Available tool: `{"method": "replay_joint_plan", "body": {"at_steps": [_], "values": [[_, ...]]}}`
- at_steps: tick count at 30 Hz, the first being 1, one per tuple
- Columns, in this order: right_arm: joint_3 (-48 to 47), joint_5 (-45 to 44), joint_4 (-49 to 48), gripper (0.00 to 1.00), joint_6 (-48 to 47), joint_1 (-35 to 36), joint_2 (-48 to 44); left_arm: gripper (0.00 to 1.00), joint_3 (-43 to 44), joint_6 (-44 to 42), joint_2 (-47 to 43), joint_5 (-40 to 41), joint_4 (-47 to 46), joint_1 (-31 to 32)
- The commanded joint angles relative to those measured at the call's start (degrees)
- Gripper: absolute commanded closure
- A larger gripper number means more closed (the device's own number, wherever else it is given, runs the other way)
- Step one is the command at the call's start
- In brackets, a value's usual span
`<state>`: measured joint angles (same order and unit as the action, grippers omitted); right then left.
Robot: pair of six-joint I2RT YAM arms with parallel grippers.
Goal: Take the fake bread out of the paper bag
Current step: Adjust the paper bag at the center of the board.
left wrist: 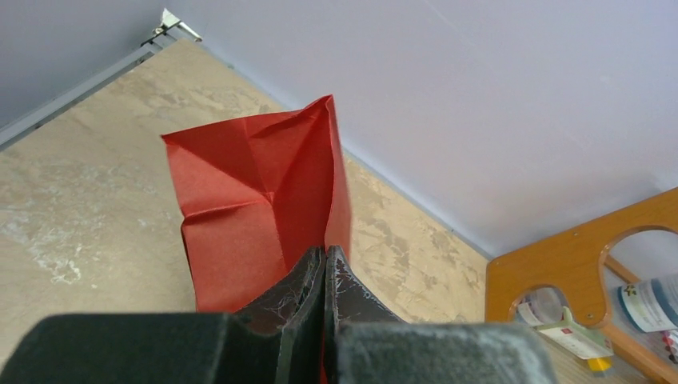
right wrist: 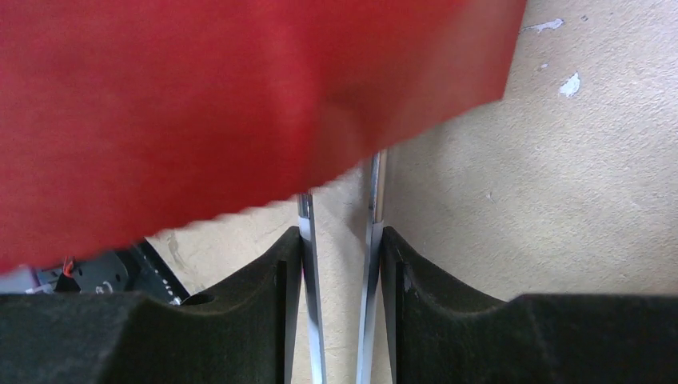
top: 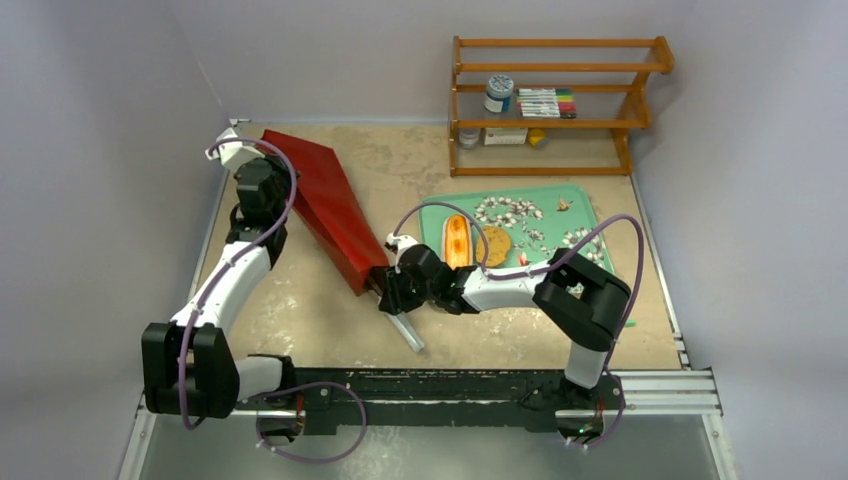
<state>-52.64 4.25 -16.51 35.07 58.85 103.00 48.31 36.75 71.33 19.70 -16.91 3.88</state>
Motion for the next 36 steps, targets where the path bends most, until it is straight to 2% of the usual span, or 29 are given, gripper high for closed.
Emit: {"method": "replay_joint_plan", "body": {"at_steps": [1,4,14,36], "values": [[-2.3,0.1,-1.2,0.6,-0.7,0.1,-0.3,1.0,-0.4,-1.0,-2.2,1.4,-3.0,-0.1],[-2.4,0.9,-1.3,0.6,0.0,0.2,-0.3,1.0,-1.8,-1.0,-2.1,4.2,-1.6,-0.5],[-1.0,2.1,-2.1,0.59,1.9,0.1,-1.0,1.0,-8.9,1.0,-2.2,4.3,-1.2,-4.0],[-2.2,1.1,0.6,0.56,7.9,0.0,2.0,1.0,-13.1,3.3,-2.0,2.8,-1.5,-4.9]]}}
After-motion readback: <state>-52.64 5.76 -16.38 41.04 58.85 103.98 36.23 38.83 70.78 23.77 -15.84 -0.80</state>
